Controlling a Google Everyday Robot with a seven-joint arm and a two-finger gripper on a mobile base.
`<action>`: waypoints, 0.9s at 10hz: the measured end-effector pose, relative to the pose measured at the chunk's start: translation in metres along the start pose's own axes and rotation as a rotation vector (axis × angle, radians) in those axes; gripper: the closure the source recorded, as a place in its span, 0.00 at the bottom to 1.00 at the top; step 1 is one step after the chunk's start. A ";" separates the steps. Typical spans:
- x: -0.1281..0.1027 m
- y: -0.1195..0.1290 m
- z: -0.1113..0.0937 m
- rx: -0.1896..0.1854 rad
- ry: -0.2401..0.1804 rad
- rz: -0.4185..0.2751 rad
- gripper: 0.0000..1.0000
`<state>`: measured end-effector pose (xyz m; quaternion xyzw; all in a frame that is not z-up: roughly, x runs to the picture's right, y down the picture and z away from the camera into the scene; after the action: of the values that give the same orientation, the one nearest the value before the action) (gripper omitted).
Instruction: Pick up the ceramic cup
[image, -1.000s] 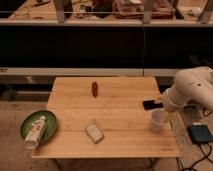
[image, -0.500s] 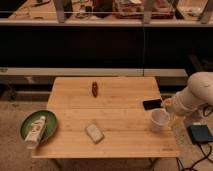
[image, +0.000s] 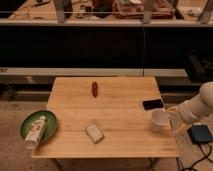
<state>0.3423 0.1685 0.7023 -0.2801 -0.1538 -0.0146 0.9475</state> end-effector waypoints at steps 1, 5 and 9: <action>0.005 0.003 0.008 -0.007 -0.005 -0.011 0.35; 0.000 -0.003 0.030 -0.022 -0.029 -0.047 0.35; 0.000 0.002 0.050 -0.059 -0.024 -0.069 0.36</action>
<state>0.3289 0.1966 0.7409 -0.3027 -0.1743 -0.0485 0.9358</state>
